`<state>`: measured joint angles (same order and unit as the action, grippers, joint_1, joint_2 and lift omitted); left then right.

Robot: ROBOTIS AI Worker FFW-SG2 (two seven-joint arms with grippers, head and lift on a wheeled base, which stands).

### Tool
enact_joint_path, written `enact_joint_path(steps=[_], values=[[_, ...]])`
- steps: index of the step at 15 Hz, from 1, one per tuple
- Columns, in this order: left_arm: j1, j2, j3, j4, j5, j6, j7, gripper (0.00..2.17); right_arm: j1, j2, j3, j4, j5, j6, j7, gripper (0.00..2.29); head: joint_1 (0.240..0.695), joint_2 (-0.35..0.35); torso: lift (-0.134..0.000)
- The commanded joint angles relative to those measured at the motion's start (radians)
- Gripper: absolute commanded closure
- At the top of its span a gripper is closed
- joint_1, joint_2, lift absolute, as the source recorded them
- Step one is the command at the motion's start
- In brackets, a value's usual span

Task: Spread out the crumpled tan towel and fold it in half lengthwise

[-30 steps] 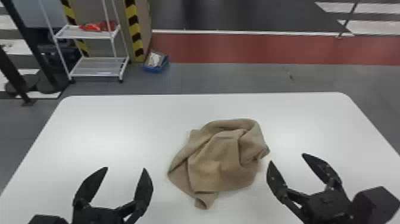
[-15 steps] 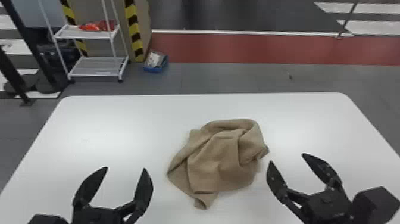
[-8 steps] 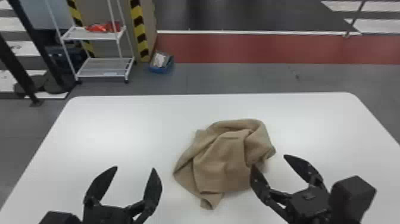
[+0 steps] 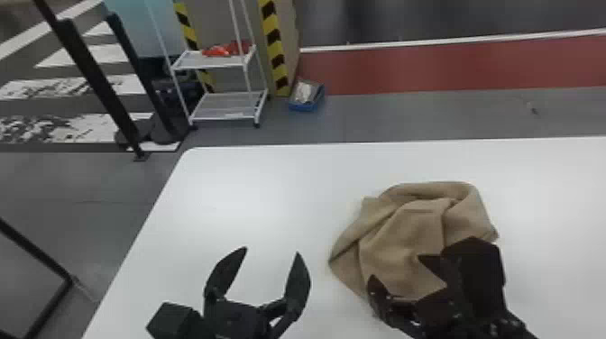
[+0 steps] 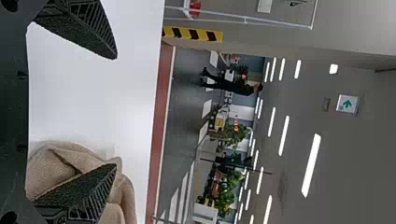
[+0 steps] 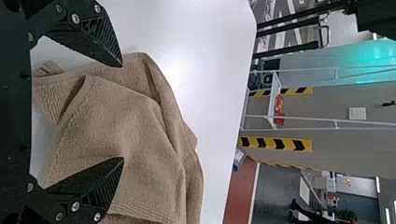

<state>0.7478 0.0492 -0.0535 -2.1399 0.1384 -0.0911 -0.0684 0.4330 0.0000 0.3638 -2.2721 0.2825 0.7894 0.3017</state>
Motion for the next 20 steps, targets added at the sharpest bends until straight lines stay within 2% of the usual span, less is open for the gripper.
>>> enact_joint_path(steps=[1, 3, 6, 8, 9, 11, 14, 20], values=[[-0.002, 0.0, 0.009, 0.005, 0.007, 0.001, -0.001, 0.05, -0.028, 0.001, 0.032, 0.006, 0.017, 0.032, -0.001, 0.19, 0.695, 0.238, -0.124], [-0.005, 0.0, 0.015, 0.008, 0.01, -0.002, -0.001, 0.05, -0.053, 0.001, 0.032, 0.006, 0.026, 0.146, -0.001, 0.22, 0.695, 0.261, -0.124], [-0.005, 0.0, 0.02, 0.012, 0.015, -0.002, -0.001, 0.05, -0.08, 0.001, 0.029, 0.0, 0.075, 0.379, 0.02, 0.22, 0.695, 0.256, -0.124], [-0.005, -0.002, 0.021, 0.012, 0.015, -0.002, -0.001, 0.05, -0.091, 0.001, 0.015, -0.007, 0.086, 0.456, 0.076, 0.22, 0.695, 0.244, -0.124], [-0.005, -0.002, 0.021, 0.012, 0.015, -0.002, -0.001, 0.05, -0.096, -0.011, 0.015, -0.026, 0.101, 0.48, 0.105, 0.22, 0.695, 0.233, -0.124], [-0.005, -0.005, 0.02, 0.014, 0.015, -0.002, -0.001, 0.05, -0.106, -0.017, 0.014, -0.046, 0.129, 0.498, 0.126, 0.22, 0.695, 0.228, -0.124], [-0.005, -0.005, 0.015, 0.015, 0.015, -0.002, -0.001, 0.05, -0.139, -0.017, 0.014, -0.041, 0.15, 0.498, 0.126, 0.22, 0.695, 0.206, -0.124], [-0.005, -0.005, 0.014, 0.02, 0.013, -0.005, -0.001, 0.05, -0.246, -0.008, 0.026, 0.082, 0.147, 0.483, 0.119, 0.22, 0.695, 0.182, -0.124]])
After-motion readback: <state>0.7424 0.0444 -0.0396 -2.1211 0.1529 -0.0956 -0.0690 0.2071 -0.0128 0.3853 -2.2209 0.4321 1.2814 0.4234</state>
